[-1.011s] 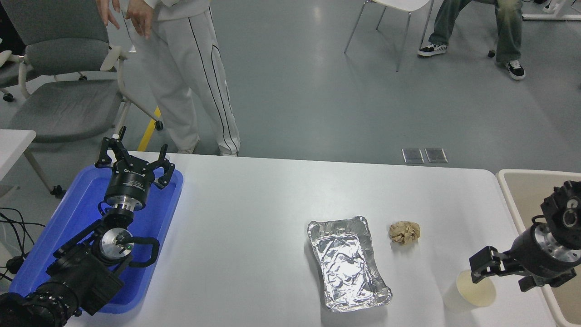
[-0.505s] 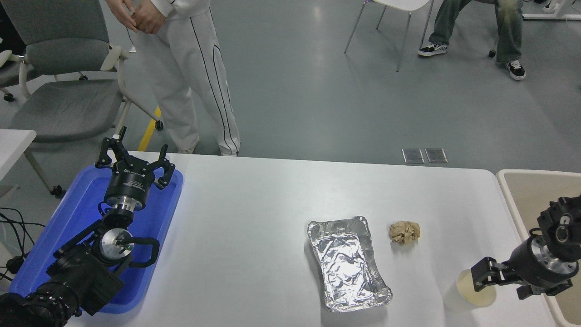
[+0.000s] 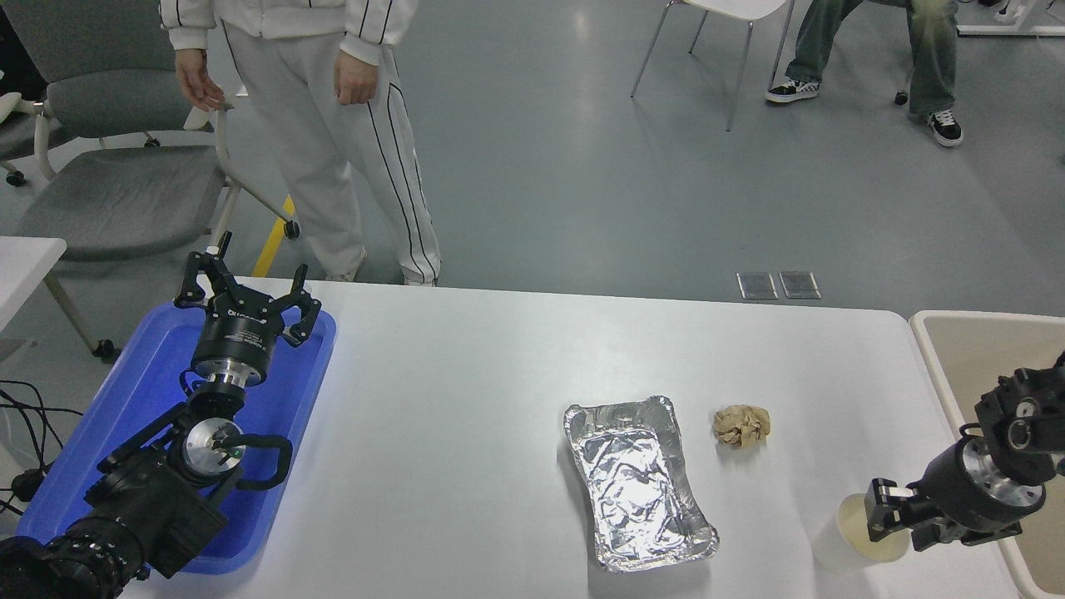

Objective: Pick up paper cup place in dustbin

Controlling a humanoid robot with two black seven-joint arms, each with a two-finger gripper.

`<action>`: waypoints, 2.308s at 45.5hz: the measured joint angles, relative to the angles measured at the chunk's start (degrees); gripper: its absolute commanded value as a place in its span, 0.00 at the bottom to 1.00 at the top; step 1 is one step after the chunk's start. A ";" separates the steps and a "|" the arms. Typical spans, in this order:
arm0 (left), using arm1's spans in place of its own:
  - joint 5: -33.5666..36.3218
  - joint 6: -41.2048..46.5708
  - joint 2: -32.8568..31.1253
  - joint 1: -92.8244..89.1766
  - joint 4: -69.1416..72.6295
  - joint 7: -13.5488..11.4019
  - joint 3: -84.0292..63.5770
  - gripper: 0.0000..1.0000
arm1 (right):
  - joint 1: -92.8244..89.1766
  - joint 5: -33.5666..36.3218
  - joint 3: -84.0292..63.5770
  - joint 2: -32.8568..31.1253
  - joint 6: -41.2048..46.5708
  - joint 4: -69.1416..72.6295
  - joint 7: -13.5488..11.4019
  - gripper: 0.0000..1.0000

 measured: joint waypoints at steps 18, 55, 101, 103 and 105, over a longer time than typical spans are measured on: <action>0.00 0.00 0.00 -0.05 0.00 0.00 0.00 1.00 | -0.40 1.36 0.14 -0.35 0.74 0.15 -0.02 0.00; 0.01 0.01 0.01 -0.10 -0.09 0.00 -0.04 1.00 | 16.87 3.29 -6.18 -1.70 16.08 1.45 -0.02 0.00; 0.00 0.00 0.02 -0.08 -0.08 0.00 -0.03 1.00 | 55.69 7.20 -20.38 0.05 21.53 6.38 -0.03 0.00; 0.00 0.00 0.02 -0.08 -0.08 0.00 -0.04 1.00 | 55.92 7.22 -20.61 0.09 21.54 6.38 -0.03 0.00; 0.00 0.00 0.02 -0.08 -0.08 0.00 -0.04 1.00 | 56.02 7.22 -20.81 0.09 21.55 6.38 -0.03 0.00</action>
